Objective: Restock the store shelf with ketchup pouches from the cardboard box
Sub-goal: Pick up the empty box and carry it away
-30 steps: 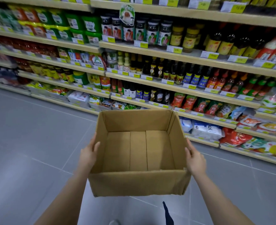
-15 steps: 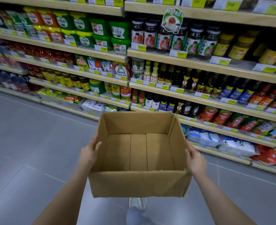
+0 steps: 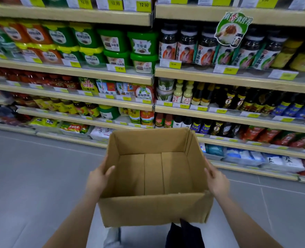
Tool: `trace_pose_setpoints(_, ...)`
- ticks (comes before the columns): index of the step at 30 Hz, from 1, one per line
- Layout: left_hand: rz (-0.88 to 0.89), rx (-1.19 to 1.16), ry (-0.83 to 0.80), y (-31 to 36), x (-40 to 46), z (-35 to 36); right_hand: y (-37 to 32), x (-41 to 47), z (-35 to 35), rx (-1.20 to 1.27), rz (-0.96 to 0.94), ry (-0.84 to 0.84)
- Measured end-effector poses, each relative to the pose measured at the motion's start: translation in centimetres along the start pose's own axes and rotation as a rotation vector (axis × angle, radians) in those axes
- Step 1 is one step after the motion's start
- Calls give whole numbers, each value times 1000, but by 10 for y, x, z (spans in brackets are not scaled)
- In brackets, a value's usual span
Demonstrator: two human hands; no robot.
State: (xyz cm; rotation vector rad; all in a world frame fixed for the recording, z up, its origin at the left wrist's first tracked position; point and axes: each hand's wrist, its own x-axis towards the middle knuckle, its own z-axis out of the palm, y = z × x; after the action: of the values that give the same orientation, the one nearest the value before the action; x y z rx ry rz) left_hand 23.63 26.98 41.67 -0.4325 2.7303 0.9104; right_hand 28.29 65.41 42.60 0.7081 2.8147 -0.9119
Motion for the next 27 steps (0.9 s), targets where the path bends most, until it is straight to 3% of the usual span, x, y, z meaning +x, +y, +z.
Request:
trace_pose_setpoints(11, 158, 143, -221, -104, 142, -53, -78, -26, 146, -2, 326, -27)
trace_pose_setpoints(22, 91, 195, -297, -211, 238, 36, -54, 19, 307, 33, 297, -73)
trace_pose_setpoints(27, -72, 143, -501, -270, 262, 76, -31, 29, 377, 60, 437, -255)
